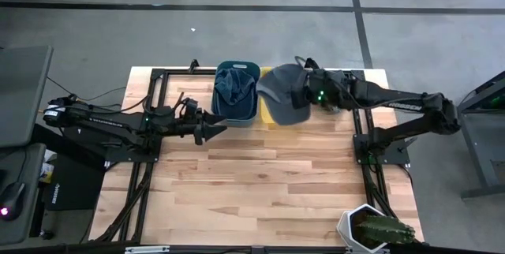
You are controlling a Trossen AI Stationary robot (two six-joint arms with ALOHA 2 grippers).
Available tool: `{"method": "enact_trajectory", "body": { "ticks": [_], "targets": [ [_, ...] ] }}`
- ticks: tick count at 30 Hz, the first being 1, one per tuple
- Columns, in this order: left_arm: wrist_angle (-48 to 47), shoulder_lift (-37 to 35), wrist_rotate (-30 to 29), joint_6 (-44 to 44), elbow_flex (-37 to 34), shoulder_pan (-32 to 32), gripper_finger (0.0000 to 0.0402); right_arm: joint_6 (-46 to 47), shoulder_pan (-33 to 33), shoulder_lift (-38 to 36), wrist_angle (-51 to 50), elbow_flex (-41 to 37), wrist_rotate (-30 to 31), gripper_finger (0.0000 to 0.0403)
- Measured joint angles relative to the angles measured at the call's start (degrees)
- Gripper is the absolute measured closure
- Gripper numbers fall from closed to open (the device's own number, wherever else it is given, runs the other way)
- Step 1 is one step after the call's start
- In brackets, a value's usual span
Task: Pick & Place hat
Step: Put the bottom gray cap into the yellow bin
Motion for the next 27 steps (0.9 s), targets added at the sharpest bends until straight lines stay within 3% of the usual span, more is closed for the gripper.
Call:
{"method": "enact_trajectory", "body": {
  "ticks": [14,20,27],
  "targets": [
    [1.36,0.0,-14.85,12.04,0.01,0.02,0.006,-0.98,-16.21,3.92,14.64,-7.3,-6.93,0.0383],
    [1.32,0.0,-19.29,13.43,0.01,0.02,0.006,0.61,-18.7,11.98,19.98,-7.3,-9.07,0.0383],
    [1.17,0.0,-19.36,13.42,0.01,0.02,0.006,4.83,-18.72,19.17,20.48,-7.3,-9.61,0.0383]
  ]
}}
